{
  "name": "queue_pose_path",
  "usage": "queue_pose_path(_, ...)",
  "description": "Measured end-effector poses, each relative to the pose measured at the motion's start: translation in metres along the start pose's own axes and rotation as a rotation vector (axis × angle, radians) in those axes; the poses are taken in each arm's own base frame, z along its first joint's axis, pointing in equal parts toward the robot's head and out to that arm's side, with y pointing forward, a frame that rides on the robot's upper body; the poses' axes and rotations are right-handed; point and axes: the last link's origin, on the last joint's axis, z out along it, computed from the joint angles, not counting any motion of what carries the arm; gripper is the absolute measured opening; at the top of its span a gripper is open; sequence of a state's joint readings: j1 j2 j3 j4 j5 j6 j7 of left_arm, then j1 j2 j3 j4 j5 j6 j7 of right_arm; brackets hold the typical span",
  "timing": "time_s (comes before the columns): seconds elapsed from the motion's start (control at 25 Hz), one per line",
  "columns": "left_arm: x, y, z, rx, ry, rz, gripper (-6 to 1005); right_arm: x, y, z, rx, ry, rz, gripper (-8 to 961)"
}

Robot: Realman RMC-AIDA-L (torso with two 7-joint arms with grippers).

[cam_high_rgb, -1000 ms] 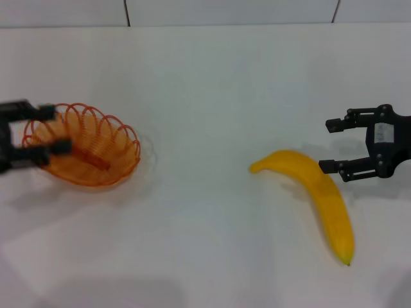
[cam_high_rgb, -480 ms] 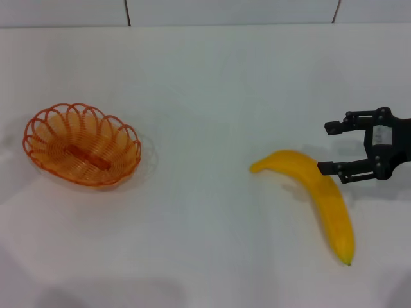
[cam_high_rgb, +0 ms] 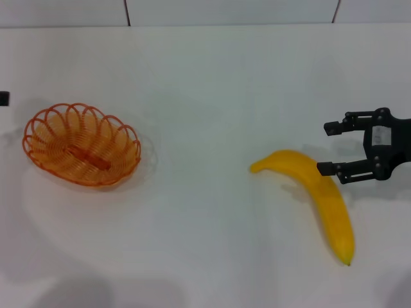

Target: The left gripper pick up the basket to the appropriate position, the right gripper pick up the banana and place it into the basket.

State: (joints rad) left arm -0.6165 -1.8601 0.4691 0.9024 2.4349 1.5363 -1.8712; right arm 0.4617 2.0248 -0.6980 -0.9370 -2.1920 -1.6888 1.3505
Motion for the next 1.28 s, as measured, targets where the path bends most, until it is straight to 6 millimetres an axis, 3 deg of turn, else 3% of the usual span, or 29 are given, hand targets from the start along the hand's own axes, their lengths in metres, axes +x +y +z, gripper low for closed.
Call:
queue_pose_path(0.72, 0.004, 0.018, 0.061, 0.064, -0.156, 0.098, 741, 0.000, 0.001, 0.002, -0.006, -0.003, 0.007, 818)
queue_pose_path(1.28, -0.004, 0.018, 0.075, 0.080, -0.164, 0.092, 738, 0.000, 0.000, 0.002, -0.008, -0.004, 0.006, 818)
